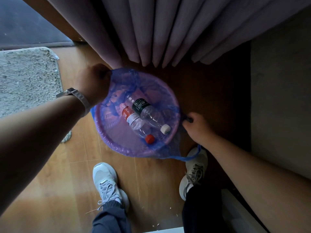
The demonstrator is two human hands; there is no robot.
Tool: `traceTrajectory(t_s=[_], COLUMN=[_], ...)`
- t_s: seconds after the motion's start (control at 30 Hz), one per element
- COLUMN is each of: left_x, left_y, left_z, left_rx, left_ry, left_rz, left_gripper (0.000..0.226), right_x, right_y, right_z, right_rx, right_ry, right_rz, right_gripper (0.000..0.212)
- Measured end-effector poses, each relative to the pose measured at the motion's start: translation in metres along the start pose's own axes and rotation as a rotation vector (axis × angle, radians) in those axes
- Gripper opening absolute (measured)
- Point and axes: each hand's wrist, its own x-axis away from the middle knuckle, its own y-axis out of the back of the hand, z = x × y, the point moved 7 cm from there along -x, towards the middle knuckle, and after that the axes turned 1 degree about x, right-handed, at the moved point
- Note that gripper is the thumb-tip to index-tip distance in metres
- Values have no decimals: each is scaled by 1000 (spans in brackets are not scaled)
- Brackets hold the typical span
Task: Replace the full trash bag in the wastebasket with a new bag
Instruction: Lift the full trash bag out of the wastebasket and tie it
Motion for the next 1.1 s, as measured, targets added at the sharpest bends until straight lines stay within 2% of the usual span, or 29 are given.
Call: traceTrajectory(t_s=[0.1, 0.17, 0.33, 0.53, 0.63, 0.73, 0.77, 0.9, 1.1], left_x=[3, 9, 44, 97, 117, 135, 139, 151, 163], left_y=[3, 9, 30, 48, 47, 48, 51, 63, 81], left_z=[-7, -15, -29, -28, -8, 16, 22, 35, 12], left_rx=[59, 104, 375, 479, 410, 268, 240, 138, 179], left_ry=[8, -2, 57, 79, 125, 233, 270, 322, 261], left_rz=[-42, -65, -98, -52, -7, -5, -24, -38, -31], left_gripper=[26, 26, 20, 9, 11, 30, 30, 10, 10], right_x=[4, 13, 40, 75, 85, 96, 103, 134, 178], right_y=[16, 24, 35, 35, 23, 7, 3, -10, -19], right_z=[13, 24, 52, 66, 54, 32, 26, 10, 10], right_rx=[-64, -112, -226, -241, -215, -213, -229, -198, -184], right_ry=[106, 161, 286, 399, 352, 223, 183, 78, 106], right_rz=[-168, -222, -271, -297, -292, -269, -262, -299, -341], right_gripper=[16, 17, 16, 9, 8, 12, 13, 11, 21])
